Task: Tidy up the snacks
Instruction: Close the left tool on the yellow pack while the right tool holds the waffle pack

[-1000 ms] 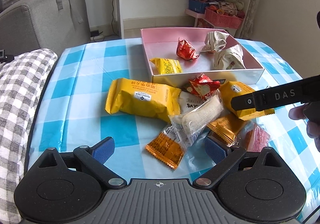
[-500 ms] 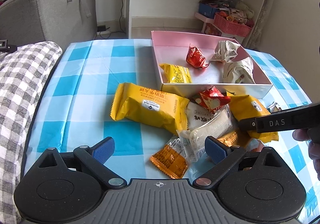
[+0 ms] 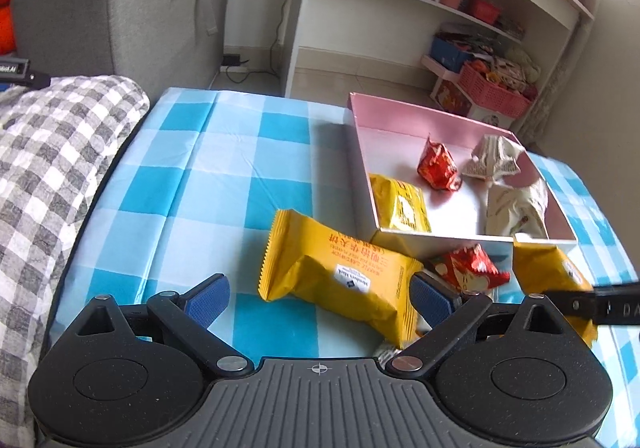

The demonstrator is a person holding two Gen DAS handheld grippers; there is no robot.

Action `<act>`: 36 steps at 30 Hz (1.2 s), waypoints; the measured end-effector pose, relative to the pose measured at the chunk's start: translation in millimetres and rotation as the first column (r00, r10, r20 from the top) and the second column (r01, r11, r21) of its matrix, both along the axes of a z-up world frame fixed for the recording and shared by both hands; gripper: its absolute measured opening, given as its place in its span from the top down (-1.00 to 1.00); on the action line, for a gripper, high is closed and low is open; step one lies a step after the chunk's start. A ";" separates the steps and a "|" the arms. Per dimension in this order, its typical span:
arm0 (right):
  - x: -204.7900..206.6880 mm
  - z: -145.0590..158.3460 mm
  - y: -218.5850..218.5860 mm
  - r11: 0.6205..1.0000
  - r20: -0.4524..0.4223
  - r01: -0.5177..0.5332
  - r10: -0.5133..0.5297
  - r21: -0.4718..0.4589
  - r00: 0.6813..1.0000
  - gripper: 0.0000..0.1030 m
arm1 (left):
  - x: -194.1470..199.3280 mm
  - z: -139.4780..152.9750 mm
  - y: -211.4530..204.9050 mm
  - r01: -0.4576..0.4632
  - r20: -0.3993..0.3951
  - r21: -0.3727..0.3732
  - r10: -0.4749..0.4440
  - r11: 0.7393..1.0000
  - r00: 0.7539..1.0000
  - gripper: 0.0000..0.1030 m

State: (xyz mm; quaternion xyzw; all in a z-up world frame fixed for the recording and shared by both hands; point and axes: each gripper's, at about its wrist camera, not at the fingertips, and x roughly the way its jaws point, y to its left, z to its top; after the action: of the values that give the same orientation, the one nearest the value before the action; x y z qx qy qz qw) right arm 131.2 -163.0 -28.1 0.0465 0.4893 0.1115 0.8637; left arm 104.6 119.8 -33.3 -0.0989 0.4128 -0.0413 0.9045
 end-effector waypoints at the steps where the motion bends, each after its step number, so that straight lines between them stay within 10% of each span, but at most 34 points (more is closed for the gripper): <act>1: 0.8 0.0 -0.5 1.000 -0.002 0.001 -0.001 0.005 1.000 0.25 | 3.6 0.2 0.6 -0.025 0.000 -0.013 0.025 1.000 1.000 -0.89; 9: 6.0 2.0 -5.8 1.000 -0.001 0.009 -0.009 0.029 1.000 0.27 | 28.3 -6.2 3.4 -0.249 -0.038 -0.107 0.246 0.963 0.968 -0.80; 20: 8.9 2.4 -8.8 0.999 -0.002 -0.003 0.003 0.034 1.000 0.30 | 30.6 -18.5 -4.4 -0.392 -0.128 -0.142 0.375 0.909 0.918 -0.02; 36: 7.1 4.1 -9.4 1.000 0.000 -0.016 0.016 0.024 1.000 0.30 | 2.5 -5.3 5.0 -0.210 -0.121 -0.009 0.207 0.978 0.971 0.15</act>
State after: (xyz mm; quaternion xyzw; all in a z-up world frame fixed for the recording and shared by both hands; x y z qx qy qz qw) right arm 138.2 -172.4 -24.0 0.0529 0.4885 0.1240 0.8621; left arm 107.1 124.8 -38.6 -0.1536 0.4531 0.0555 0.8764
